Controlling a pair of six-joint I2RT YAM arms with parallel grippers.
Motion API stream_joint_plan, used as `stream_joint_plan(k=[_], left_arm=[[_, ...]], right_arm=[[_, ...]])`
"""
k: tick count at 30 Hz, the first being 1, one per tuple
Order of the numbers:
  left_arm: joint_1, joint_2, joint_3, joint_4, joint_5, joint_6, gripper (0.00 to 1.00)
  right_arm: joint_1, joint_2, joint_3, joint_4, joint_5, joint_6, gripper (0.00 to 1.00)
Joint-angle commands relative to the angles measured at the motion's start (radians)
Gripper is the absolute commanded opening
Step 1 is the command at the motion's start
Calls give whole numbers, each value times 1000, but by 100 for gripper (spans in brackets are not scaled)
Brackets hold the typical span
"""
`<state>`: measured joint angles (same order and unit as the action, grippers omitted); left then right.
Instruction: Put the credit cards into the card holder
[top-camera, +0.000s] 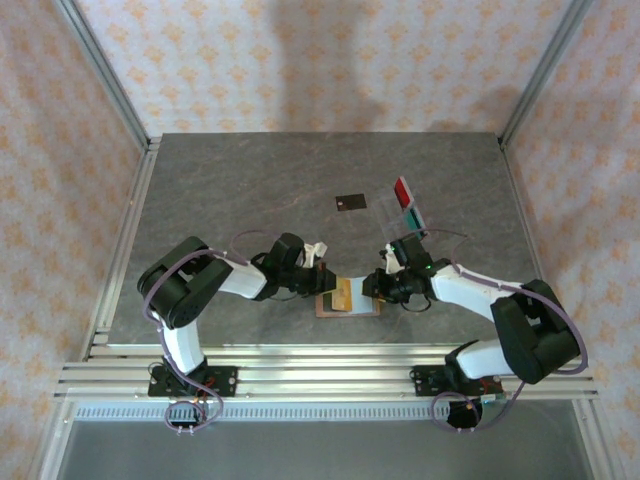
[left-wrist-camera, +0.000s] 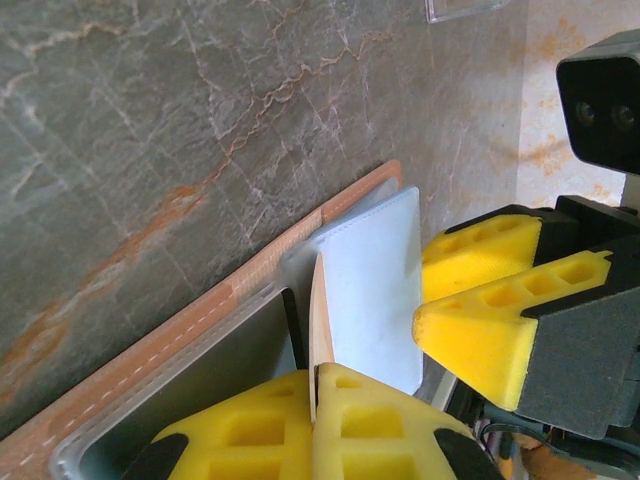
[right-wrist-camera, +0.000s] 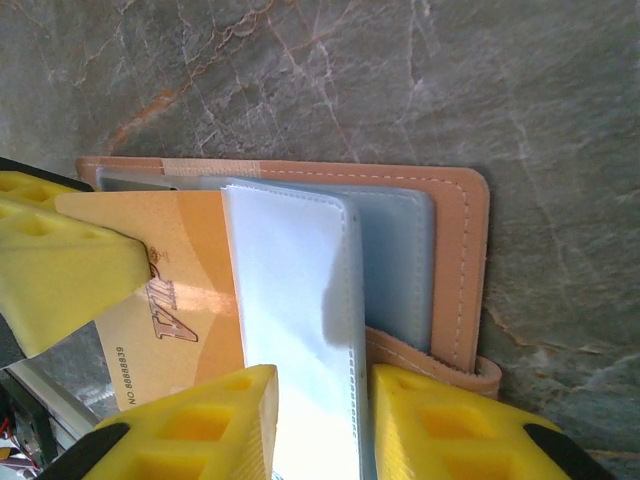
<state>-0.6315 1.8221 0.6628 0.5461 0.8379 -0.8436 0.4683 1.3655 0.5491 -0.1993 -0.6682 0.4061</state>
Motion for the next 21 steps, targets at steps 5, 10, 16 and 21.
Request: stream_joint_plan(k=[5,10,16,21], left_arm=[[-28,16,39,-90,-16,99,0],[-31,33,41,-106,-19,112,0],[-30,11,36,-131,-40,140,0],[-30,22,35,-74,-37,95,0]], right_arm=[[-7,-9,-3,-31,38,-10,30],[-7,-8,-3,-29,33,-10,29],[-7,-13,-1,-31,33,-10,30],[-7,-26,0,-31,34,-9,30]])
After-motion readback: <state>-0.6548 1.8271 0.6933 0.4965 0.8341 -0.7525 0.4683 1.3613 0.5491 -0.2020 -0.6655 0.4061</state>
